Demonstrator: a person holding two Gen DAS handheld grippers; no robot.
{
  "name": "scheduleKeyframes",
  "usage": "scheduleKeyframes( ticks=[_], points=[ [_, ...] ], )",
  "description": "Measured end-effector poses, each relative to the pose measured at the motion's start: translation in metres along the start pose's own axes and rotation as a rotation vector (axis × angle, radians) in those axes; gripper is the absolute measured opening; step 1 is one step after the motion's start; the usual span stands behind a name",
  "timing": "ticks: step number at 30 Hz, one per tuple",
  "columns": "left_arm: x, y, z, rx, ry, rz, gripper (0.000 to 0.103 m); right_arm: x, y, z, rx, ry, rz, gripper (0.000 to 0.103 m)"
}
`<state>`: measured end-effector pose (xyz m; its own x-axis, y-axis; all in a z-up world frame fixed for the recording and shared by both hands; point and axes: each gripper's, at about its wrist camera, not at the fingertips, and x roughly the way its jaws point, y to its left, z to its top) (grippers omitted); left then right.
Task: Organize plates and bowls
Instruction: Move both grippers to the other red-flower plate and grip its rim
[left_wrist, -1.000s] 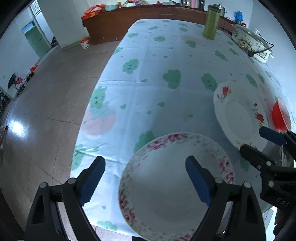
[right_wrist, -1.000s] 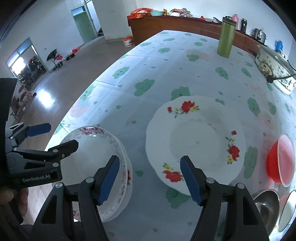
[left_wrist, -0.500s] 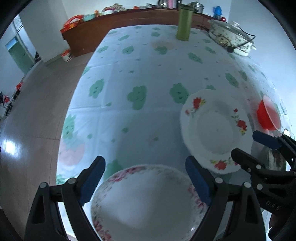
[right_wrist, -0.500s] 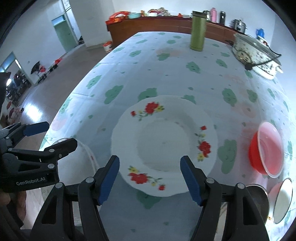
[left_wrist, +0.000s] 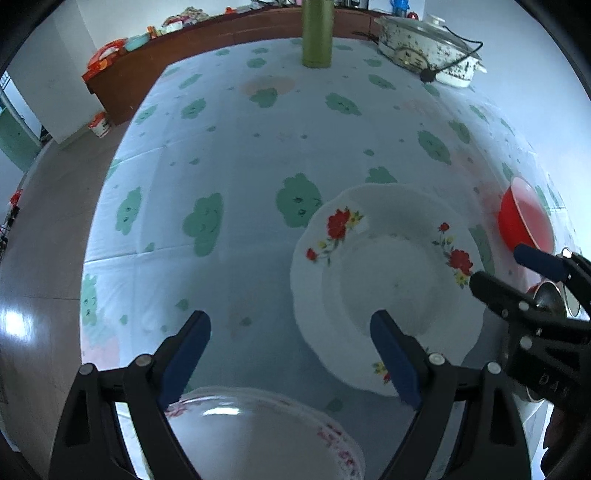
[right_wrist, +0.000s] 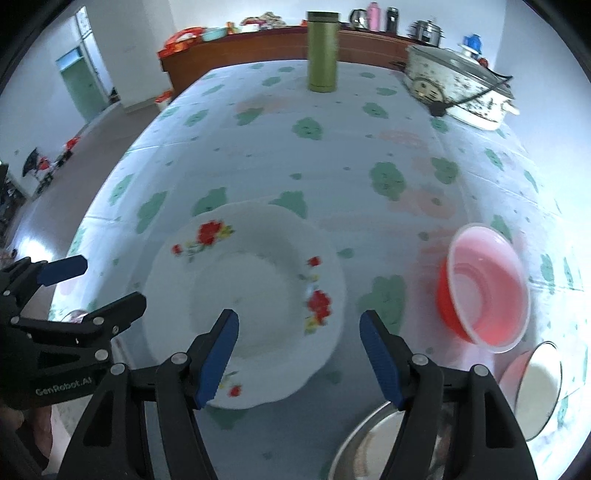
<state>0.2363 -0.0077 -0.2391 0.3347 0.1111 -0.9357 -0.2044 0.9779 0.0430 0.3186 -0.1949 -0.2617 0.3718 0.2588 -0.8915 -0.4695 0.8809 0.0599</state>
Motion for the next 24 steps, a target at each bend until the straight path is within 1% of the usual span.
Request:
scheduleKeyframes(
  ticks=[4,8,11,13,17,20,21,22,23,24],
  points=[
    [0.008,-0.006,0.004,0.014,0.026,-0.007,0.09,0.011,-0.011,0.006,0.015,0.041,-0.031,0.07],
    [0.015,-0.011,0.007,0.022,0.047,-0.018,0.09,0.02,-0.014,0.008,0.022,0.074,-0.034,0.07],
    [0.019,-0.011,0.009,0.021,0.06,-0.027,0.09,0.027,-0.011,0.009,0.015,0.104,-0.019,0.07],
    [0.022,-0.014,0.01,0.027,0.069,-0.034,0.09,0.032,-0.009,0.008,0.005,0.125,-0.033,0.07],
    [0.025,-0.018,0.01,0.036,0.085,-0.063,0.086,0.04,-0.008,0.008,0.004,0.162,-0.031,0.07],
    [0.029,-0.023,0.009,0.05,0.1,-0.079,0.082,0.046,-0.007,0.008,-0.001,0.182,-0.034,0.07],
    [0.031,-0.025,0.008,0.056,0.105,-0.077,0.077,0.047,-0.005,0.007,-0.007,0.187,-0.031,0.07],
    [0.033,-0.028,0.008,0.062,0.114,-0.083,0.068,0.049,-0.004,0.006,-0.014,0.194,-0.033,0.07],
    [0.035,-0.03,0.008,0.066,0.121,-0.087,0.066,0.051,-0.003,0.006,-0.018,0.202,-0.029,0.069],
    [0.036,-0.032,0.007,0.077,0.121,-0.067,0.065,0.052,-0.002,0.005,-0.022,0.209,-0.024,0.064]
  ],
)
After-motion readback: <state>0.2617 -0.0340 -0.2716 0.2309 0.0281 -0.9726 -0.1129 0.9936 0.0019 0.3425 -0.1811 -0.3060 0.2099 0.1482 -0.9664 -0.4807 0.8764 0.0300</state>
